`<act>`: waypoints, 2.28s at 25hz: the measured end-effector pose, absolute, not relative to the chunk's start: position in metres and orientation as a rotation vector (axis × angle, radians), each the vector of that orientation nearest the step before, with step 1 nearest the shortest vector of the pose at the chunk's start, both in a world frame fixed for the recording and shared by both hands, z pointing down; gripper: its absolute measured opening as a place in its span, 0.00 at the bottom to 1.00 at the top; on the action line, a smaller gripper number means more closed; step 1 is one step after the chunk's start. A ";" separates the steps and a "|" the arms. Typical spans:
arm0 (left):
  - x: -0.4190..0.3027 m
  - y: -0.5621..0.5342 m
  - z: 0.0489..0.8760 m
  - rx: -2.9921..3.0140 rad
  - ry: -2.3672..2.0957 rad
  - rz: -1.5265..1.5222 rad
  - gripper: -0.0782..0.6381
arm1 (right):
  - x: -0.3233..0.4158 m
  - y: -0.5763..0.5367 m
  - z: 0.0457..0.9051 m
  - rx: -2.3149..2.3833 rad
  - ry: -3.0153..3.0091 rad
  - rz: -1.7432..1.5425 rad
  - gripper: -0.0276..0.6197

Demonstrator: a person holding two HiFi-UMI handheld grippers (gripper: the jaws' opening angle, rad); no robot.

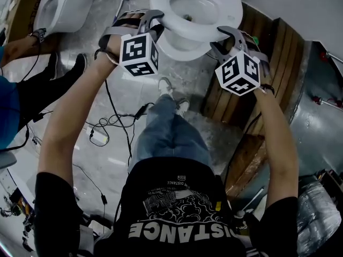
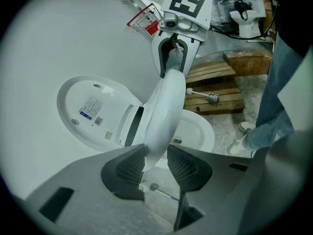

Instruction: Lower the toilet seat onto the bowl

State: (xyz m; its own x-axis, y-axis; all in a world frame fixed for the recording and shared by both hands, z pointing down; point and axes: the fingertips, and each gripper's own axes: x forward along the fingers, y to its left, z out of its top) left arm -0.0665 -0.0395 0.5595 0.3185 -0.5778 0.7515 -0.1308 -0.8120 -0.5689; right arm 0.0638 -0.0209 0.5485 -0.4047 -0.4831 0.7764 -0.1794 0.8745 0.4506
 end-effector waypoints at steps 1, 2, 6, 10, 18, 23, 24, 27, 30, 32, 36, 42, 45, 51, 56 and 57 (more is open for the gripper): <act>-0.068 -0.037 0.564 -2.179 0.622 -1.509 0.30 | 0.062 -0.018 0.553 0.470 -1.986 -0.363 0.33; -0.069 -0.034 0.569 -2.174 0.617 -1.520 0.30 | 0.061 -0.015 0.558 0.456 -1.985 -0.366 0.33; -0.072 -0.025 0.588 -2.161 0.605 -1.554 0.31 | 0.059 -0.005 0.576 0.414 -1.985 -0.377 0.34; -0.073 -0.015 0.611 -2.140 0.595 -1.587 0.33 | 0.058 0.007 0.597 0.382 -1.982 -0.376 0.34; -0.075 0.000 0.653 -2.111 0.593 -1.617 0.34 | 0.058 0.022 0.640 0.312 -1.959 -0.404 0.34; -0.080 0.009 0.678 -2.121 0.576 -1.655 0.35 | 0.054 0.030 0.667 0.261 -1.929 -0.411 0.35; -0.082 0.010 0.683 -2.125 0.572 -1.659 0.35 | 0.052 0.031 0.673 0.256 -1.921 -0.416 0.35; -0.083 0.015 0.701 -2.118 0.552 -1.672 0.35 | 0.052 0.036 0.692 0.234 -1.906 -0.427 0.35; -0.082 0.019 0.718 -2.108 0.538 -1.676 0.35 | 0.054 0.041 0.709 0.201 -1.888 -0.437 0.35; -0.083 0.019 0.729 -2.099 0.532 -1.674 0.35 | 0.053 0.041 0.718 0.193 -1.876 -0.446 0.36; -0.087 0.020 0.753 -2.066 0.503 -1.686 0.35 | 0.052 0.043 0.737 0.192 -1.864 -0.433 0.36; -0.086 0.018 0.776 -2.065 0.485 -1.694 0.35 | 0.053 0.041 0.761 0.189 -1.846 -0.415 0.35; -0.086 0.019 0.787 -2.070 0.458 -1.711 0.35 | 0.053 0.043 0.773 0.178 -1.833 -0.387 0.35; -0.085 0.016 0.809 -2.079 0.426 -1.738 0.35 | 0.054 0.040 0.794 0.133 -1.806 -0.345 0.33; -0.087 0.017 0.822 -2.091 0.396 -1.770 0.35 | 0.053 0.042 0.807 0.121 -1.791 -0.302 0.33; -0.086 0.016 0.825 -2.089 0.388 -1.777 0.35 | 0.053 0.042 0.809 0.120 -1.789 -0.288 0.32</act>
